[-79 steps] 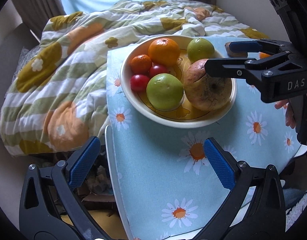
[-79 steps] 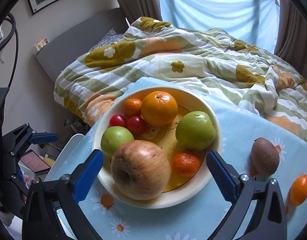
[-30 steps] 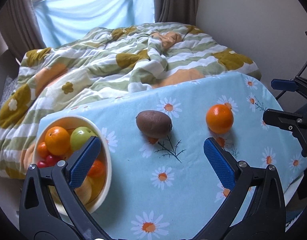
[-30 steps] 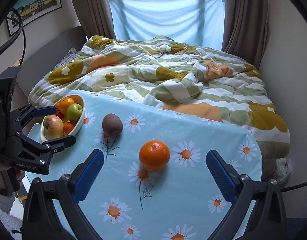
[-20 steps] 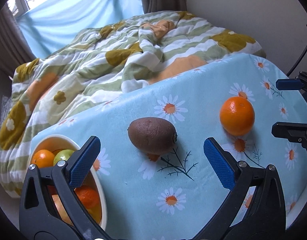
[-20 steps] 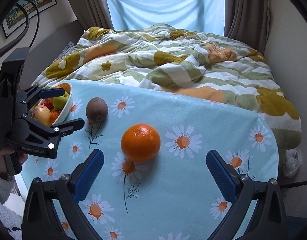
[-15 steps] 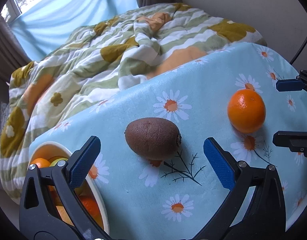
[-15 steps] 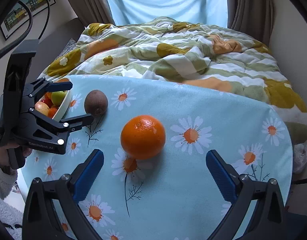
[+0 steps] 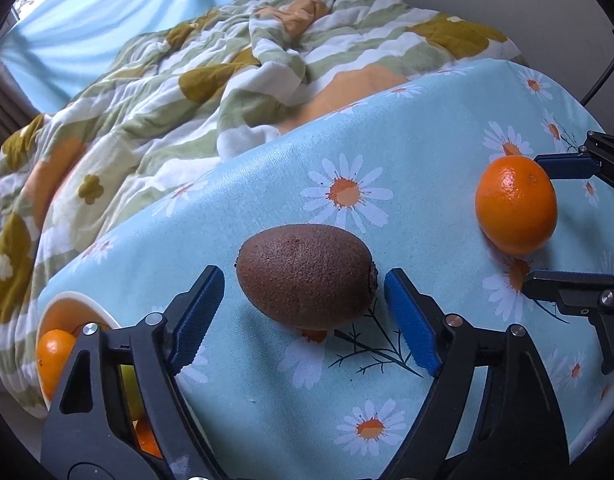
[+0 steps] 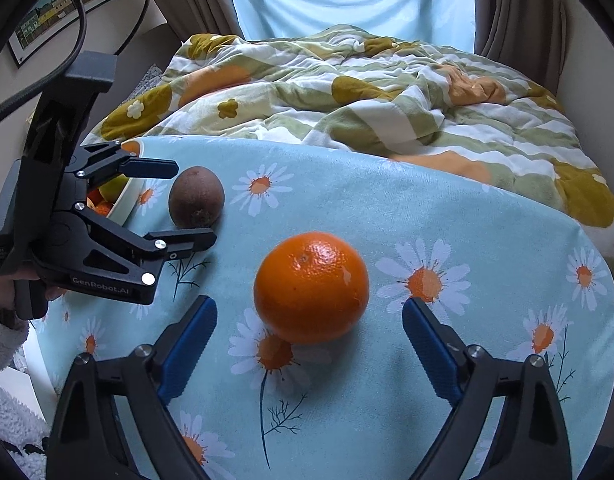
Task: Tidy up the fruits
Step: 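Grasp the brown kiwi with the left tool while the right tool grasps the orange, then lower the kiwi into the bowl with the left tool while the right tool carries the orange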
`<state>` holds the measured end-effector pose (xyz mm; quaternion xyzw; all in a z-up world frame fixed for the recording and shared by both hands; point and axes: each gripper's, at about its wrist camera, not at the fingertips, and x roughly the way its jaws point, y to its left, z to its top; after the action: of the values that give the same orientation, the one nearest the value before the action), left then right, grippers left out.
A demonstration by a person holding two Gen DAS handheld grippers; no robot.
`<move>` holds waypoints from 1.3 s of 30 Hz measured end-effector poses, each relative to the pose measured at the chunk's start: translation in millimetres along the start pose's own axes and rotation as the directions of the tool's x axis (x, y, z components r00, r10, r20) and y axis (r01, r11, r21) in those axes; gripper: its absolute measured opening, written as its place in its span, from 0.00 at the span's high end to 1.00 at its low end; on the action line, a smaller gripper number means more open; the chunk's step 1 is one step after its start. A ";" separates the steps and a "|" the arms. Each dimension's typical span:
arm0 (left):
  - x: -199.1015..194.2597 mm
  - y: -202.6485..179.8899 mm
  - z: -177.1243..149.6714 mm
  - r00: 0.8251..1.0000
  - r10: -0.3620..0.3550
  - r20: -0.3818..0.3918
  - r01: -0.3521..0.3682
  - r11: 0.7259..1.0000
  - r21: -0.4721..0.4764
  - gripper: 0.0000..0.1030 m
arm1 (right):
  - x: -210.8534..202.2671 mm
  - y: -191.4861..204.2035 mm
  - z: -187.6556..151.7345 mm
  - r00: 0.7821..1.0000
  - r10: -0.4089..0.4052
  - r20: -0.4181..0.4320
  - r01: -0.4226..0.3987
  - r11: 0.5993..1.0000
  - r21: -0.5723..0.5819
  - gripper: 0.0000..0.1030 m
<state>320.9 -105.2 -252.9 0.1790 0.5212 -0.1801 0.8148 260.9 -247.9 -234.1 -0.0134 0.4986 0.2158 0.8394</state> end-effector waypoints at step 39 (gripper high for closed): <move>-29.6 -4.6 -18.8 0.997 -0.017 0.077 0.027 0.991 -0.132 0.33 | 6.6 2.0 10.6 1.000 -0.018 0.023 0.018 0.999 -0.029 0.47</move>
<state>292.3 -97.1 -233.7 0.1115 0.5026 -0.1607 0.8421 271.6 -241.3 -233.9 -0.0277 0.4857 0.2157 0.8466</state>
